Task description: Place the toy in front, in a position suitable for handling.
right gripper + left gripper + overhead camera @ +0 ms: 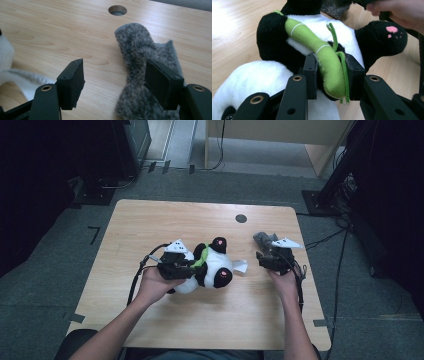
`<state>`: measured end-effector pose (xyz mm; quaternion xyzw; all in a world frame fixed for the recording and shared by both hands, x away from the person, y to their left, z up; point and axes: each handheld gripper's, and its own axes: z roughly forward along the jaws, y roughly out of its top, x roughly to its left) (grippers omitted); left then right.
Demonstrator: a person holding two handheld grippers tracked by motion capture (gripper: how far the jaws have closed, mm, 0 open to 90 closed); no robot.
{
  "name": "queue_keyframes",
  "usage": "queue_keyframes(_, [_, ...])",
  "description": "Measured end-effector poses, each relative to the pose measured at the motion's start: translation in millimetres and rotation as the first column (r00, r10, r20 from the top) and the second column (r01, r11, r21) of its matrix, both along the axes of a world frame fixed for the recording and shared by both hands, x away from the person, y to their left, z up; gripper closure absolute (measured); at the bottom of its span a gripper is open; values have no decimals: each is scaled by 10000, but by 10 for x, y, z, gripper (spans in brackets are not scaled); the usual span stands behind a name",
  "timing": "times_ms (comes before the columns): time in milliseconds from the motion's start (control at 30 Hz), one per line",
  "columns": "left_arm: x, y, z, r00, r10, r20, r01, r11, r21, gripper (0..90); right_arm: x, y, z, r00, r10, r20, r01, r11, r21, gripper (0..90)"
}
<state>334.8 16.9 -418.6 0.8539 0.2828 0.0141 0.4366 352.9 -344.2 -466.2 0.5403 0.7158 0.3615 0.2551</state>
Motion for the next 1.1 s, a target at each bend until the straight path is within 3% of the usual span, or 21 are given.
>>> queue_keyframes(267, [-41,-52,-87,9998,-97,-145,97,10000,18,646,62,-140,18,9993,-347,161,347,9994,-6,351])
queue_keyframes(400, [-41,-46,-89,10000,-46,-27,46,10000,-61,593,171,-208,-60,9987,-464,-231,462,9989,-109,370])
queue_keyframes(667, [-58,-31,-109,9992,-176,353,189,9992,-358,426,381,-304,-178,9950,-851,-531,827,9956,-448,413])
queue_keyframes(933, [-65,15,-98,9986,-190,484,223,9973,-697,306,471,-288,-300,9913,-788,-1057,701,9940,-839,572])
queue_keyframes(1100, [-78,95,-66,9989,-5,463,43,9965,-831,288,512,-339,-339,9837,-701,-1655,678,9975,-197,659])
